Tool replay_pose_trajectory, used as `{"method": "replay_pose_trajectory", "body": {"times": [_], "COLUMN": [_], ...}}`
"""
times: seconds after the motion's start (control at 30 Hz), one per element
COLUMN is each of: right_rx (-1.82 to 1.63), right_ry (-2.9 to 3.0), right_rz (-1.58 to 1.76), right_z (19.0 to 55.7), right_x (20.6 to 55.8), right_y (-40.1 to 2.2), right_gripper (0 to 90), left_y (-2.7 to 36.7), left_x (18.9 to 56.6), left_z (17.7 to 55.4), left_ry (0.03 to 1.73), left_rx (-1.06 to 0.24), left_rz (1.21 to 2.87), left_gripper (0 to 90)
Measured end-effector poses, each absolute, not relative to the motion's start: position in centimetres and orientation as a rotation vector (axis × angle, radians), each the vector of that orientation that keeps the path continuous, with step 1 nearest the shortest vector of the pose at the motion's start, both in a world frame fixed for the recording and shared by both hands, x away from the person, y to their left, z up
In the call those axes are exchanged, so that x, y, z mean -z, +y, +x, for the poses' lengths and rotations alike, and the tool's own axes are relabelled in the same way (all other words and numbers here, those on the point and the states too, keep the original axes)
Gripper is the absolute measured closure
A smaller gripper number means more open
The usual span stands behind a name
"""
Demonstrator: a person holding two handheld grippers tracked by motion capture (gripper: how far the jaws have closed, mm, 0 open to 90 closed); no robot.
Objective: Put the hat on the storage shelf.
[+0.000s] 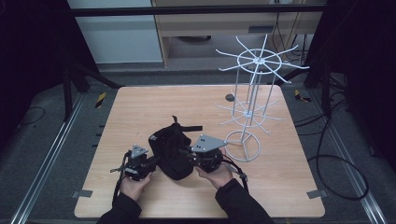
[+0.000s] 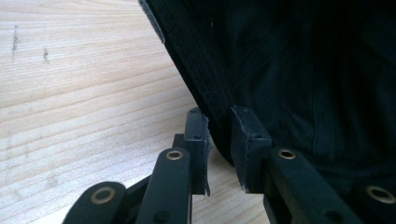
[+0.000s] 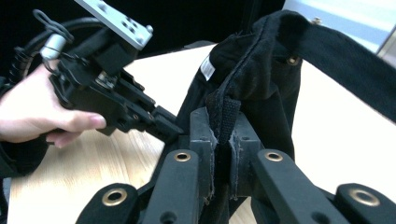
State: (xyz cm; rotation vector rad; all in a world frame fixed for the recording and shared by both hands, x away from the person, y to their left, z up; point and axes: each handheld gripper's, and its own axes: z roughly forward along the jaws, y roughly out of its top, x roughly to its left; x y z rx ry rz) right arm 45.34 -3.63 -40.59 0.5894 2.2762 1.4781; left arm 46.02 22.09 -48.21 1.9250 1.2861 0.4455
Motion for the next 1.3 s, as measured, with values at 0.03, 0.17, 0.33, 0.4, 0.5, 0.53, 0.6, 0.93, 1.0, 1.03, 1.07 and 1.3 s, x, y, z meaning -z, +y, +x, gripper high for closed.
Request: {"method": "replay_pose_trajectory", "body": {"times": [0.03,0.17,0.33,0.4,0.5,0.53,0.6,0.93,1.0,1.03,1.07,1.3], "right_rx": [-1.480,-1.477,-1.469,-1.471,-1.486,-1.488,-1.504,-1.554,-1.546,-1.539,-1.534,-1.487], "right_ry": [2.274,2.256,2.260,2.255,2.276,2.288,2.323,2.427,2.447,2.454,2.464,2.487], "right_rz": [0.580,0.532,0.504,0.499,0.494,0.490,0.473,0.441,0.431,0.427,0.417,0.427], "right_z": [45.3,45.2,45.4,45.4,45.4,45.4,45.1,44.1,44.0,43.9,43.8,43.6], "right_x": [40.5,40.2,40.2,40.2,40.3,40.4,40.9,43.0,43.1,43.2,43.3,44.0], "right_y": [-3.6,-3.2,-3.0,-3.0,-3.0,-3.0,-2.9,-2.8,-2.7,-2.6,-2.5,-2.1], "right_gripper": [83.1,83.1,83.1,83.1,83.1,83.1,83.1,83.2,83.1,83.1,83.1,83.1], "left_y": [22.0,21.8,21.9,21.8,21.7,21.7,21.7,21.9,22.0,22.1,22.2,23.8], "left_x": [48.3,48.6,48.8,49.0,49.0,49.1,49.1,49.2,49.2,49.2,49.2,48.2], "left_z": [46.1,46.3,46.8,47.0,47.0,47.0,47.0,47.1,47.1,47.1,47.1,46.4], "left_ry": [1.289,1.302,1.326,1.333,1.335,1.336,1.337,1.337,1.334,1.333,1.330,1.308], "left_rx": [-0.447,-0.439,-0.428,-0.422,-0.426,-0.426,-0.425,-0.417,-0.414,-0.409,-0.410,-0.405], "left_rz": [1.927,1.925,1.896,1.890,1.894,1.895,1.893,1.889,1.884,1.879,1.878,1.867], "left_gripper": [76.7,76.5,76.9,77.1,77.3,77.4,77.6,77.7,77.5,77.2,76.8,66.2]}}
